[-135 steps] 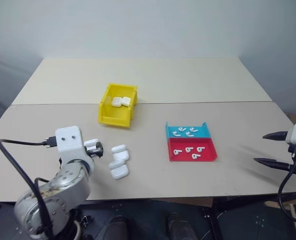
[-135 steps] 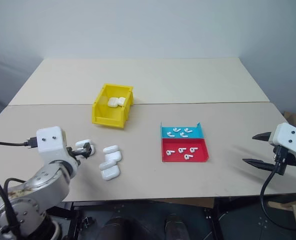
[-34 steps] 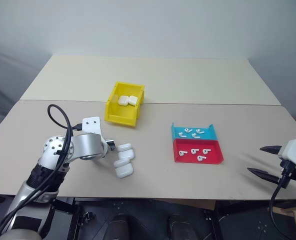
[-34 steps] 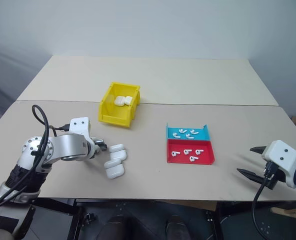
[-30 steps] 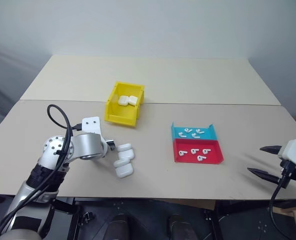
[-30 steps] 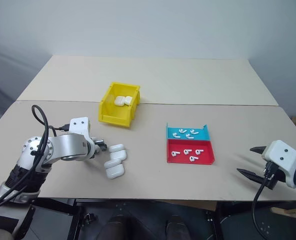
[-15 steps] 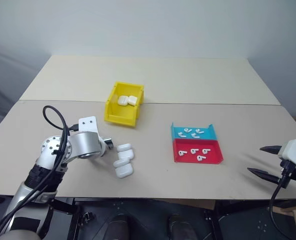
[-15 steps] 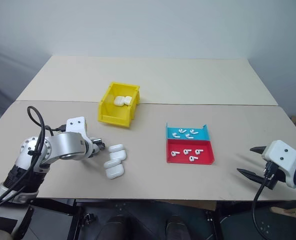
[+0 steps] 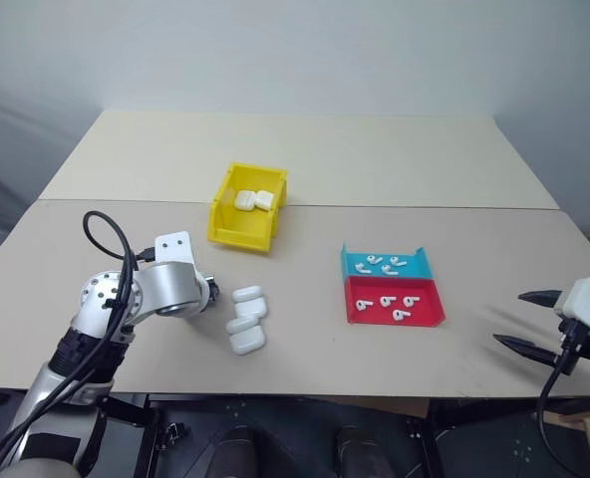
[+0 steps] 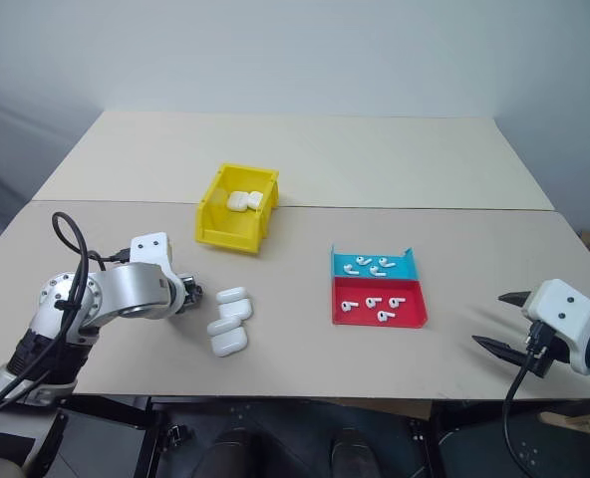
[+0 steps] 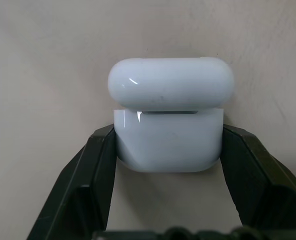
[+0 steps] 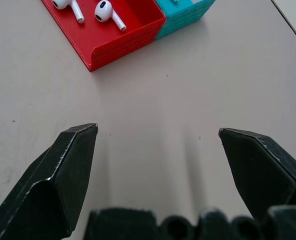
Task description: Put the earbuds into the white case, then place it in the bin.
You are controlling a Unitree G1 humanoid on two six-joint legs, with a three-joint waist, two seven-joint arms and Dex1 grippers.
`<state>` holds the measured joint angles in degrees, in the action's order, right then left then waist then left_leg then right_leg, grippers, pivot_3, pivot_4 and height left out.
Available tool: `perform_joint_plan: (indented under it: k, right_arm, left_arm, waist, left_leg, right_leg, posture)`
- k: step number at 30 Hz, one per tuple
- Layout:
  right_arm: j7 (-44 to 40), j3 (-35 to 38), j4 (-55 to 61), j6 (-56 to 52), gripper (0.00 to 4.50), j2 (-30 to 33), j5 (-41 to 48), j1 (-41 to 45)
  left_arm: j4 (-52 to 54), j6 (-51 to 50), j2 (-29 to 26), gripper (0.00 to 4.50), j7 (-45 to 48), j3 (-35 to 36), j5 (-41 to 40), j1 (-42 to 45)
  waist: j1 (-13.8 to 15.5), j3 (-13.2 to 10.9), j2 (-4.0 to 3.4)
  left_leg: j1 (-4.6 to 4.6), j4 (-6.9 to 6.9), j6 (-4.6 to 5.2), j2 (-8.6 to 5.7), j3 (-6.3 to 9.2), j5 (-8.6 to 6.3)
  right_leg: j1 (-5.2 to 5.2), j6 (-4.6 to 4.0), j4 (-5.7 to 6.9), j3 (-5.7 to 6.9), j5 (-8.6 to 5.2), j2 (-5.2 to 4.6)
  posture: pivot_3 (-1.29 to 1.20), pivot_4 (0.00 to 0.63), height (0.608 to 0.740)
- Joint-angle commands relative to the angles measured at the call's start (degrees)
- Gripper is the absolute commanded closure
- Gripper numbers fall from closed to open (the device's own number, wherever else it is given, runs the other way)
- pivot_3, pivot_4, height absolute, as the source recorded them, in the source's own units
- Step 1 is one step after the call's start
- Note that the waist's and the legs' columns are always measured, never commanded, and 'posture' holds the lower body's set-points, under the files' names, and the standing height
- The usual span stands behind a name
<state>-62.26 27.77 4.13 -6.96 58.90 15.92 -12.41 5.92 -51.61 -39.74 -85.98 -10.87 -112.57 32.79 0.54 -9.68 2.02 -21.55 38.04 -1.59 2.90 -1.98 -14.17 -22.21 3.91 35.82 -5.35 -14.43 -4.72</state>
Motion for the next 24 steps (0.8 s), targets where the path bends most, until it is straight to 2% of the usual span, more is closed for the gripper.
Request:
perform_joint_plan:
  k: [1, 3, 7, 10, 12, 14, 16, 18, 22, 24]
  right_arm:
    - [0.36, 2.02, 0.08, 0.38, 0.0, 0.49, 0.12, 0.8]
    - [0.36, 2.39, 0.15, 0.02, 0.0, 0.93, 0.2, 1.24]
    - [0.15, 3.55, 0.67, -0.78, 0.0, 2.05, 0.77, 2.64]
    - [-0.53, 3.6, 1.96, -2.85, 0.0, 3.83, 1.36, 4.43]
    - [-0.8, 2.99, 2.4, -4.48, 0.0, 5.09, 1.6, 5.99]
    - [-0.51, 1.29, 3.04, -8.13, 0.0, 6.87, 1.86, 8.62]
    - [-0.52, -0.53, 3.7, -10.68, 0.0, 8.58, 1.73, 11.26]
    - [-1.66, -2.04, 4.93, -12.8, 0.0, 10.52, 2.17, 13.51]
    - [-5.63, -5.19, 10.49, -16.69, 0.0, 14.68, 4.38, 17.02]
    - [-7.85, -7.56, 14.03, -17.86, 0.0, 17.01, 4.94, 18.0]
  left_arm:
    - [2.61, -0.21, -1.29, 1.71, 1.35, 1.62, 1.32, -0.11]
    - [6.05, -3.16, -4.87, 1.71, 5.4, 2.08, 3.37, 1.15]
    - [12.5, -6.24, -12.6, 1.71, 19.26, 7.37, 6.84, 1.42]
    - [16.84, -4.29, -15.07, 1.71, 33.99, 15.68, 9.35, -1.57]
    - [19.39, -3.59, -16.3, 1.71, 43.92, 18.49, 15.48, -2.92]
    - [22.26, -1.61, -17.61, 1.71, 60.41, 18.46, 25.36, -4.66]
    - [24.09, 6.04, -16.69, 1.71, 75.88, 17.81, 36.83, -8.05]
    - [24.01, 12.02, -15.28, 1.71, 85.74, 15.96, 45.5, -10.67]
    - [20.46, 39.38, -3.63, 1.71, 103.31, 10.48, 68.96, -18.41]
    - [15.41, 54.78, 5.96, 1.71, 110.9, 9.33, 75.12, -21.15]
  waist:
    - [-0.01, 0.0, 0.0]
    - [-0.1, -0.03, 0.05]
    - [-0.28, -0.04, 0.05]
    - [-0.21, -0.05, 0.04]
    - [-0.2, -0.05, 0.04]
    - [-0.18, -0.05, 0.04]
    - [-0.18, -0.05, 0.01]
    - [-0.18, -0.05, 0.02]
    - [-0.14, -0.01, -0.14]
    - [-0.08, 0.02, -0.19]
  left_leg:
    - [0.0, 0.0, 0.0, 0.0, 0.0, 0.0]
    - [-0.04, 0.0, 0.0, 0.0, 0.0, 0.0]
    - [-0.33, -0.01, -0.07, 0.0, 0.04, 0.04]
    - [-0.42, -0.01, -0.09, 0.0, 0.04, 0.05]
    - [-0.43, -0.03, -0.09, 0.0, 0.04, 0.05]
    - [-0.44, -0.04, -0.11, 0.0, 0.06, 0.07]
    - [-0.45, -0.06, -0.15, 0.0, 0.06, 0.09]
    - [-0.48, -0.07, -0.15, 0.0, 0.06, 0.09]
    - [-0.61, -0.13, -0.14, 0.01, 0.1, 0.08]
    - [-0.74, -0.16, -0.12, 0.02, 0.16, 0.07]
  right_leg:
    - [0.0, 0.0, 0.0, 0.0, 0.0, 0.0]
    - [-0.04, 0.0, 0.01, 0.0, 0.0, 0.0]
    - [-0.28, 0.0, -0.01, 0.07, 0.0, 0.01]
    - [-0.33, 0.01, -0.06, 0.08, 0.0, 0.0]
    - [-0.35, 0.01, -0.06, 0.12, -0.01, 0.0]
    - [-0.37, 0.0, -0.05, 0.17, -0.01, 0.0]
    - [-0.37, 0.0, -0.06, 0.19, -0.01, 0.0]
    - [-0.4, -0.02, -0.08, 0.2, -0.02, 0.0]
    - [-0.41, -0.03, -0.26, 0.25, -0.01, -0.01]
    - [-0.43, -0.03, -0.42, 0.32, 0.02, -0.01]
  posture:
    - [0.0, 0.15, 0.74]
    - [0.0, 0.15, 0.74]
    - [0.0, 0.15, 0.74]
    - [0.0, 0.15, 0.74]
    - [0.0, 0.15, 0.74]
    - [0.0, 0.15, 0.74]
    - [0.0, 0.15, 0.74]
    - [0.0, 0.15, 0.74]
    - [0.0, 0.15, 0.74]
    - [0.0, 0.15, 0.74]
